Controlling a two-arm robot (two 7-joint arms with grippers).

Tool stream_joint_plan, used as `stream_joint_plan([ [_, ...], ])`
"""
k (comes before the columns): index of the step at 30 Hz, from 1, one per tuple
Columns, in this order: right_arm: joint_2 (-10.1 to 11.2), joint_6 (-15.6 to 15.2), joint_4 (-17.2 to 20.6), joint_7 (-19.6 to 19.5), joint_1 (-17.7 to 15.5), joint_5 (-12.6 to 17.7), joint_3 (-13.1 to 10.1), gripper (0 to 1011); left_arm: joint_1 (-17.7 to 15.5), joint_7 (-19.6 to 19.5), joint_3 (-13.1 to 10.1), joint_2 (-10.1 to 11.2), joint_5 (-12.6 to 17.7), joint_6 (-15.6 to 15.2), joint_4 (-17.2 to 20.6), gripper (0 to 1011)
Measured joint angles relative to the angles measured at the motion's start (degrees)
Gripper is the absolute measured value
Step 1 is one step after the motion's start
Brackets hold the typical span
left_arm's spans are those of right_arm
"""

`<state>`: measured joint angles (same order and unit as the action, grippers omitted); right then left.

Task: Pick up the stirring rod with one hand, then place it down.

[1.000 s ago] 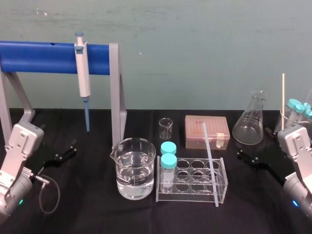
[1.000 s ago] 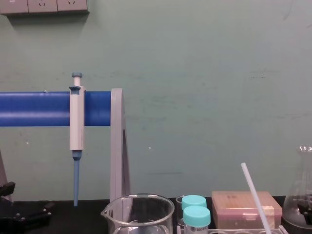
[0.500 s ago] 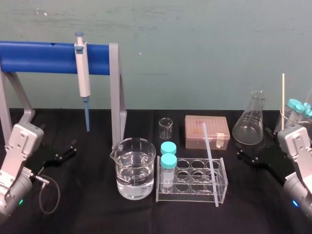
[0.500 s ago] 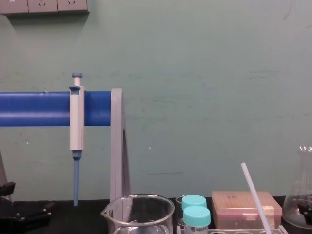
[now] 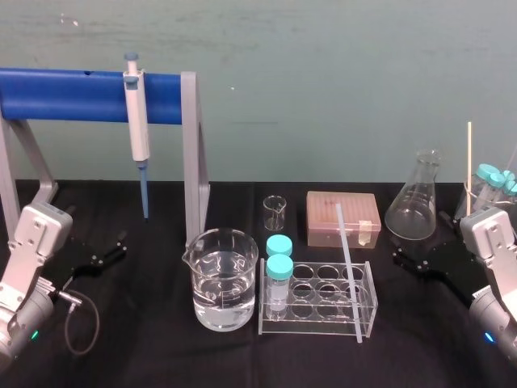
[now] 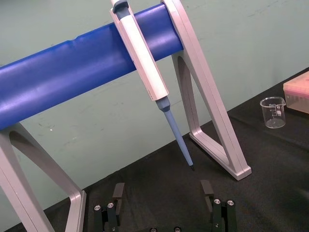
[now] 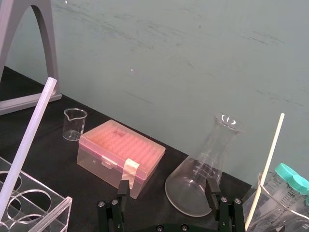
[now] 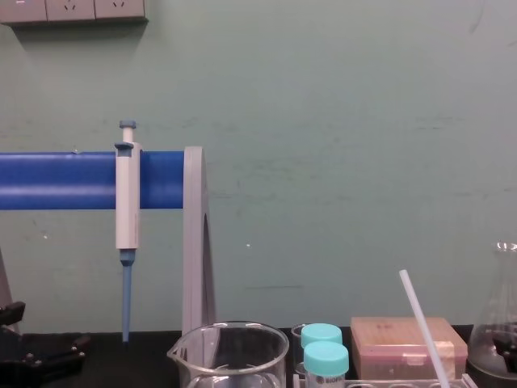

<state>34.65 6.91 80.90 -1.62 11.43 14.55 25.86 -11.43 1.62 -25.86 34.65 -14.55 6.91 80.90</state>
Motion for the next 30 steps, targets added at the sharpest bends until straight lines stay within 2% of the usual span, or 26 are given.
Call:
stream_joint_plan([
  [6,0.03,-0.35,0.25,1.17,-0.27,0.77,-1.00,1003,0.00,0.00,0.00,0.00,0.00,0.00,0.00,1000],
  [10,0.92,-1.54,2.47,4.25,-1.40,4.16,-3.02,1003,0.00,0.00,0.00,0.00,0.00,0.00,0.00,1000],
  [12,1.76,-3.26,5.01,7.17,-2.64,8.08,-4.84,1003,0.00,0.00,0.00,0.00,0.00,0.00,0.00,1000],
  [13,2.35,-4.91,6.96,9.47,-3.51,11.56,-6.27,1003,0.00,0.00,0.00,0.00,0.00,0.00,0.00,1000],
  [14,2.63,-5.90,7.94,10.77,-3.98,13.26,-6.98,1003,0.00,0.00,0.00,0.00,0.00,0.00,0.00,1000],
  [15,2.63,-5.90,7.94,10.77,-3.98,13.26,-6.98,1003,0.00,0.00,0.00,0.00,0.00,0.00,0.00,1000],
  [18,3.72,-10.53,11.76,16.15,-5.66,20.72,-9.93,1003,0.00,0.00,0.00,0.00,0.00,0.00,0.00,1000],
  [21,4.13,-13.66,13.38,18.89,-6.13,24.57,-11.18,1003,0.00,0.00,0.00,0.00,0.00,0.00,0.00,1000],
  [22,4.31,-15.56,14.20,20.23,-6.25,26.36,-11.74,1003,0.00,0.00,0.00,0.00,0.00,0.00,0.00,1000],
  [26,4.88,-19.76,15.32,23.46,-5.86,30.17,-12.15,1003,0.00,0.00,0.00,0.00,0.00,0.00,0.00,1000],
  [30,5.32,-22.58,15.08,25.16,-3.87,31.90,-10.69,1003,0.00,0.00,0.00,0.00,0.00,0.00,0.00,1000],
])
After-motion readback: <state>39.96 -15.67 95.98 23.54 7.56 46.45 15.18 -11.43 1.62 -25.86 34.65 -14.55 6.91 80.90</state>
